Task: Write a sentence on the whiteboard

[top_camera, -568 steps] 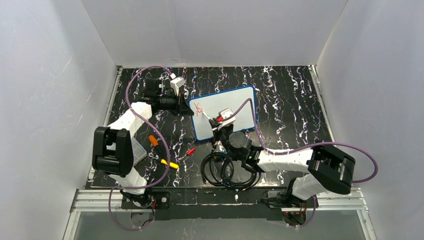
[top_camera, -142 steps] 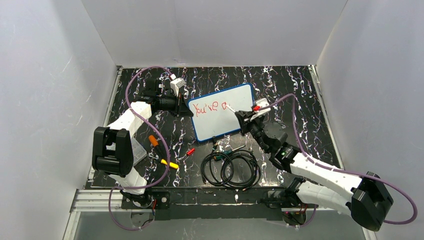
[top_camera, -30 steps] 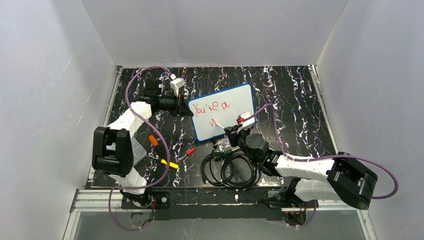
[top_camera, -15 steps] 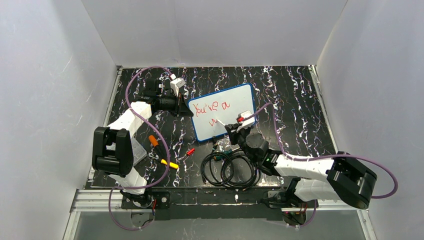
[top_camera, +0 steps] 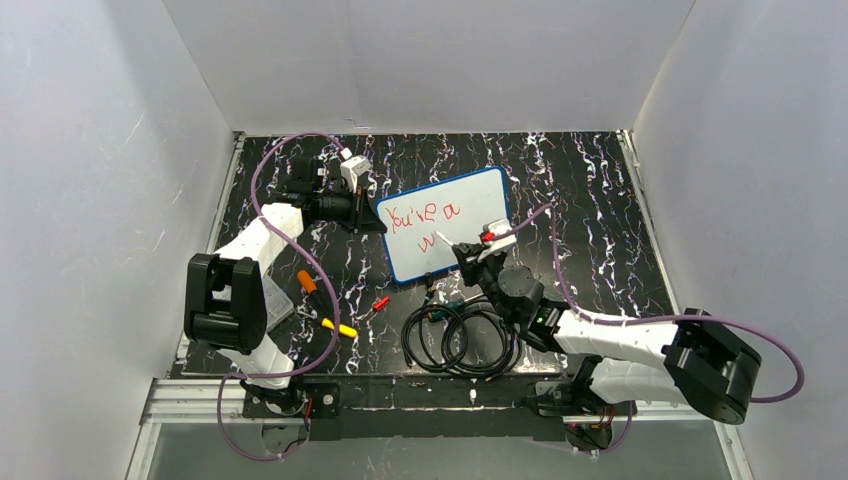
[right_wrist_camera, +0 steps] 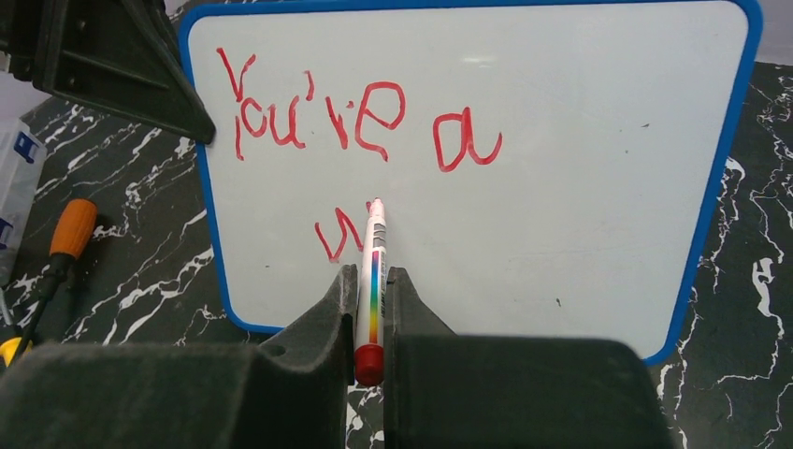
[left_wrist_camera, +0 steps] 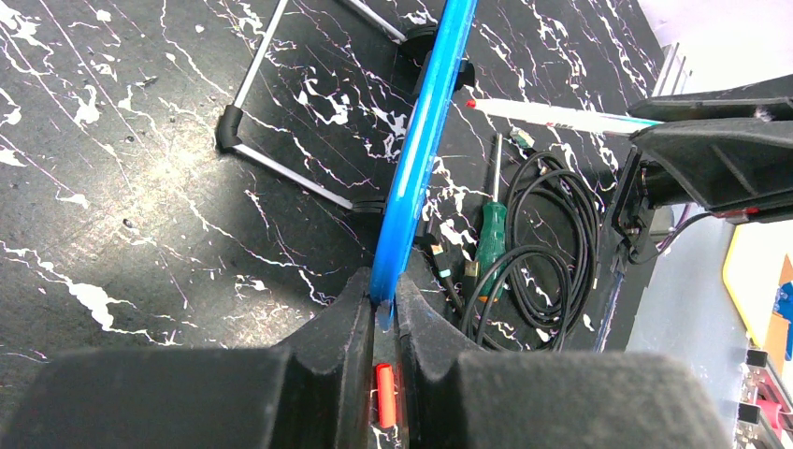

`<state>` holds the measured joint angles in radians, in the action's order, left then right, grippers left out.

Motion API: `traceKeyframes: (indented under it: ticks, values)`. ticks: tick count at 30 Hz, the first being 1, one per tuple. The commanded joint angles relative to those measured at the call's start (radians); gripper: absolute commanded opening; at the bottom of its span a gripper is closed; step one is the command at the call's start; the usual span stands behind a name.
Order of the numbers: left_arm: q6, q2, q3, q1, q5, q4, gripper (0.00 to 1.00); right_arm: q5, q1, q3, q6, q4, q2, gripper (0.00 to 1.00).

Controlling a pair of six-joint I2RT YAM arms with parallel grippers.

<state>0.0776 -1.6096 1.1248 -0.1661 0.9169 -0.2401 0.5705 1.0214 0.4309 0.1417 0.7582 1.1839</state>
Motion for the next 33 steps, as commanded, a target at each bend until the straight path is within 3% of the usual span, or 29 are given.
traceKeyframes:
  ticks: [1,20,33]
  values:
    - [0.006,0.035,0.023,-0.004,0.01,-0.005,0.0,0.056,-0.002,-0.026,0.027,0.02,-0.042,0.01]
    - [0.007,0.034,0.021,-0.004,0.01,-0.005,0.0,0.034,-0.007,0.001,-0.019,0.076,0.032,0.01]
    - [0.008,0.035,0.02,-0.004,0.01,-0.007,0.0,0.006,0.0,-0.07,0.047,0.0,-0.015,0.01]
